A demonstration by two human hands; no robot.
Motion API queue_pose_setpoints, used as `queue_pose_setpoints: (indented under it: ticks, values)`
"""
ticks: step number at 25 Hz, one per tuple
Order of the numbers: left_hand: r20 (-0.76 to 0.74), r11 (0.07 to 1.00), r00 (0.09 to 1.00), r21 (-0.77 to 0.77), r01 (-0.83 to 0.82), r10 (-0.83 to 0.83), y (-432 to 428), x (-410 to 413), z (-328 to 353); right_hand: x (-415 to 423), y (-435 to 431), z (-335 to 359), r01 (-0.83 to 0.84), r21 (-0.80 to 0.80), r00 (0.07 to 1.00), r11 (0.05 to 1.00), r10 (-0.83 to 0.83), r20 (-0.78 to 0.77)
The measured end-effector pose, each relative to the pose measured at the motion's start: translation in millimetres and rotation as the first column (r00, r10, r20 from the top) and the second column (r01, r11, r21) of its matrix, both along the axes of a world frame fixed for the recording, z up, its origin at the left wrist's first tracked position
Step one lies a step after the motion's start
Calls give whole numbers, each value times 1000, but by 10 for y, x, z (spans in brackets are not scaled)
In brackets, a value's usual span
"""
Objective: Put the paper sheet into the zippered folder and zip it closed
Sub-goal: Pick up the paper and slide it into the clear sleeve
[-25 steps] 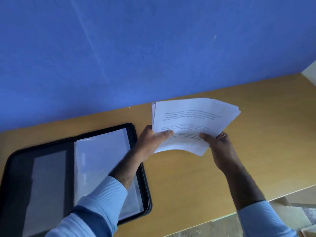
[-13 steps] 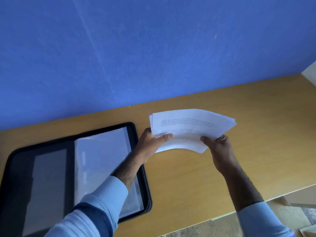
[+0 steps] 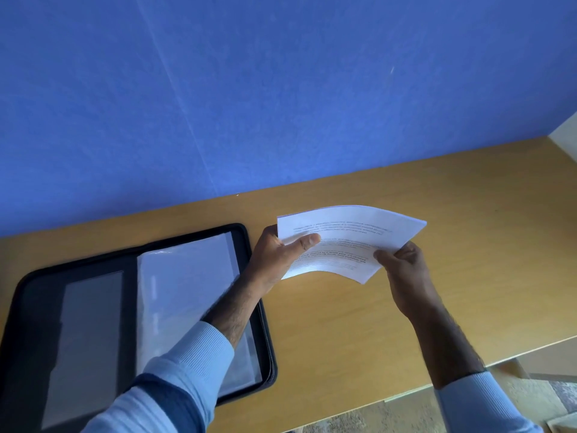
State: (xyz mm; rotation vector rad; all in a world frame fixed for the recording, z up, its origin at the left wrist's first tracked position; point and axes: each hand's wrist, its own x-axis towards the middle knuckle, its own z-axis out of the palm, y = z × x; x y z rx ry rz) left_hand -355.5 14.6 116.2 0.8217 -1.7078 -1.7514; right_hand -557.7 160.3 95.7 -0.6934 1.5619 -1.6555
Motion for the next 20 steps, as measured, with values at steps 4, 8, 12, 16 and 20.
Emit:
queue_pose_setpoints:
  ticks: [4, 8, 12, 16, 20]
  values:
    - [-2, 1000, 1000, -23, 4, -4, 11, -6, -4, 6, 15, -2, 0, 33, 999, 999, 1, -37]
    - [0, 1000, 1000, -1, -10, 10, 16, -16, -33, 41, 3, -9, 44, 44, 998, 998, -42, -49]
    - [0, 999, 1000, 35, 12, -12, 57, -4, -99, 85, 17, -18, 38, 46, 999, 998, -37, -38]
    - [12, 998, 1000, 57, 6, -7, 81, -12, -106, 58, 14, -121, 51, 76, 997, 996, -47, -53]
    - [-6, 997, 1000, 74, -11, 12, 94, 7, -146, 74, -8, -139, 46, 77, 998, 996, -42, -40]
